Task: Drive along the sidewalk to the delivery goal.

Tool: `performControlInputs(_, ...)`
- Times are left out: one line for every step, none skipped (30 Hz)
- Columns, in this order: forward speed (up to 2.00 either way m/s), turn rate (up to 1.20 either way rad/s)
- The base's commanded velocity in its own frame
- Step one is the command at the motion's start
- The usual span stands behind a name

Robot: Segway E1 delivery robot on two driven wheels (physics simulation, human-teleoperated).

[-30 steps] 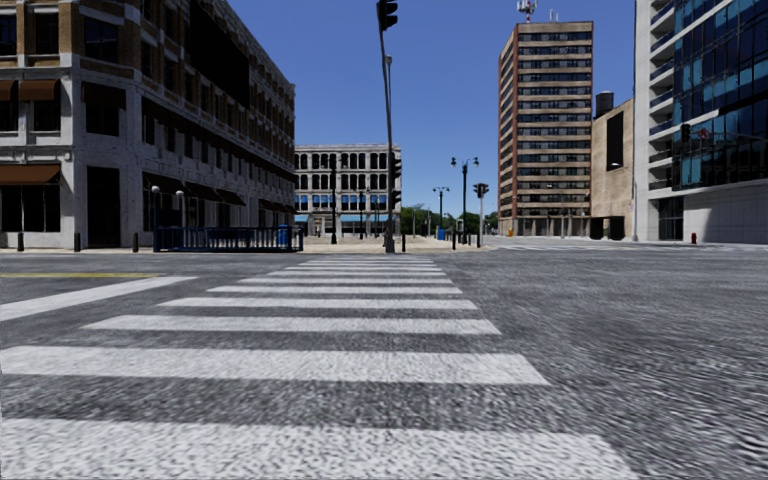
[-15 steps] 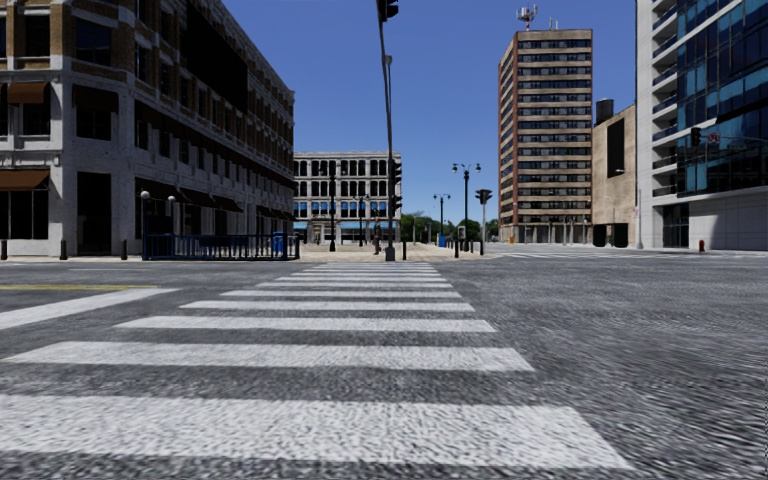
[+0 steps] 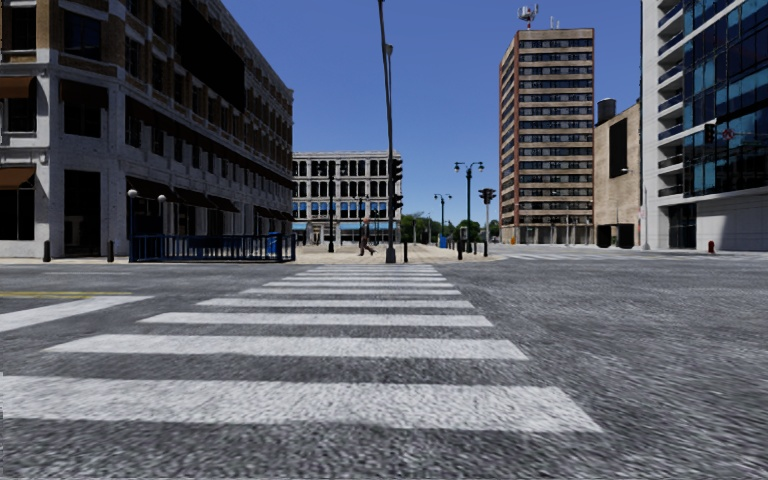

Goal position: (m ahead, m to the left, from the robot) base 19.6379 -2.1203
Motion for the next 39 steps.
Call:
performControlInputs(2.0, 0.0)
performControlInputs(2.0, 0.0)
performControlInputs(2.0, 0.0)
performControlInputs(2.0, 0.0)
performControlInputs(2.0, 0.0)
performControlInputs(2.0, 0.0)
performControlInputs(2.0, 0.0)
performControlInputs(2.0, 0.0)
performControlInputs(2.0, 0.0)
performControlInputs(2.0, 0.0)
performControlInputs(2.0, 0.0)
performControlInputs(2.0, 0.0)
performControlInputs(2.0, 0.0)
performControlInputs(2.0, 0.0)
performControlInputs(2.0, 0.0)
performControlInputs(2.0, 0.0)
performControlInputs(2.0, 0.0)
performControlInputs(2.0, 0.0)
performControlInputs(2.0, 0.0)
performControlInputs(2.0, 0.0)
performControlInputs(2.0, 0.0)
performControlInputs(2.0, 0.0)
performControlInputs(2.0, 0.0)
performControlInputs(2.0, 0.0)
performControlInputs(2.0, 0.0)
performControlInputs(2.0, 0.0)
performControlInputs(2.0, 0.0)
performControlInputs(2.0, 0.0)
performControlInputs(2.0, 0.0)
performControlInputs(2.0, 0.0)
performControlInputs(2.0, 0.0)
performControlInputs(2.0, 0.0)
performControlInputs(2.0, 0.0)
performControlInputs(2.0, 0.0)
performControlInputs(2.0, 0.0)
performControlInputs(2.0, 0.0)
performControlInputs(2.0, 0.0)
performControlInputs(2.0, 0.0)
performControlInputs(2.0, 0.0)
